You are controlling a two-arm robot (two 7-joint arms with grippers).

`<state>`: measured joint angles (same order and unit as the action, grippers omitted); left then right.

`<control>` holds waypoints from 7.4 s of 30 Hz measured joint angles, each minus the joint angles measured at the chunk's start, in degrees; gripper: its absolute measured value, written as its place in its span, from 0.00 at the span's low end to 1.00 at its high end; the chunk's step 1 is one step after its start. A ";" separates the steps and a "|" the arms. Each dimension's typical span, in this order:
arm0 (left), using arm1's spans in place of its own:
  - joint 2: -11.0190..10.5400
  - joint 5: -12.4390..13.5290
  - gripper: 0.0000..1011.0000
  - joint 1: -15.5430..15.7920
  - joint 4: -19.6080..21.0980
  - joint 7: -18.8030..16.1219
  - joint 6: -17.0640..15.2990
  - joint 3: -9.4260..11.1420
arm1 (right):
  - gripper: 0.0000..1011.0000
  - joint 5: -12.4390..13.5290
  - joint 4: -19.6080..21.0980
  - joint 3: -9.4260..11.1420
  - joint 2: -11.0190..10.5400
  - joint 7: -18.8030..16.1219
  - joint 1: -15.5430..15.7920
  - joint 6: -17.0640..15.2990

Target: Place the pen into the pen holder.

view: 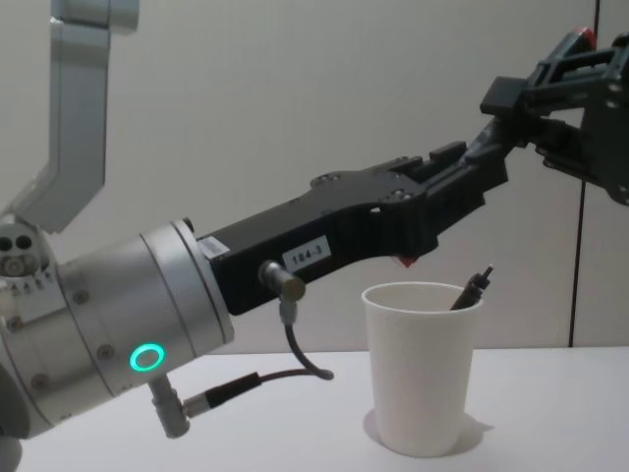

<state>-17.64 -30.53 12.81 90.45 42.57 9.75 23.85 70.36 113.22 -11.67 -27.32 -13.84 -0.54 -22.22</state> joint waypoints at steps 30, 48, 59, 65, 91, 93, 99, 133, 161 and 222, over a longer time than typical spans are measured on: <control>0.00 0.00 0.99 0.00 0.00 0.00 0.00 0.00 | 0.19 -0.36 -0.15 -0.05 -0.64 -0.65 -0.01 0.97; 0.00 0.00 0.99 0.00 0.00 0.00 0.00 0.00 | 0.19 -3.23 -1.98 0.92 -3.52 -1.61 -0.40 4.99; 0.00 0.00 0.99 0.00 0.00 0.00 0.00 0.00 | 0.19 -9.53 -4.25 0.70 -4.09 -2.99 -2.32 8.14; 0.00 0.00 0.99 0.00 0.00 0.00 0.00 0.00 | 0.19 -15.31 -5.78 -0.17 -3.60 -4.21 -3.92 10.06; 0.00 0.00 0.99 0.00 0.00 0.00 -0.01 0.00 | 0.19 -44.50 -15.21 -6.59 3.34 -6.28 -10.41 20.61; 0.00 0.00 0.99 0.00 0.00 0.00 0.00 0.00 | 0.19 -46.14 -16.30 -7.01 4.04 -6.20 -10.91 21.41; 0.00 -0.01 0.99 0.00 0.00 0.00 0.00 0.00 | 0.19 -48.47 -18.30 -7.84 5.40 -6.21 -11.86 22.43; 0.00 0.00 0.99 0.00 0.00 0.00 0.00 0.00 | 0.81 -50.82 -24.51 -10.01 9.35 -7.52 -14.40 22.72; 0.00 0.00 0.99 0.00 0.00 0.00 0.00 0.00 | 0.99 -46.95 -19.08 -7.46 6.48 -3.38 -12.62 22.75; -3.09 13.68 0.99 0.53 2.02 -30.08 -7.61 1.59 | 0.99 -53.90 -11.98 -1.26 7.99 10.03 1.38 20.26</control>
<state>-20.73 -16.85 13.35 92.47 12.49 2.14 25.44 16.46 101.24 -12.93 -19.33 -3.82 0.84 -1.96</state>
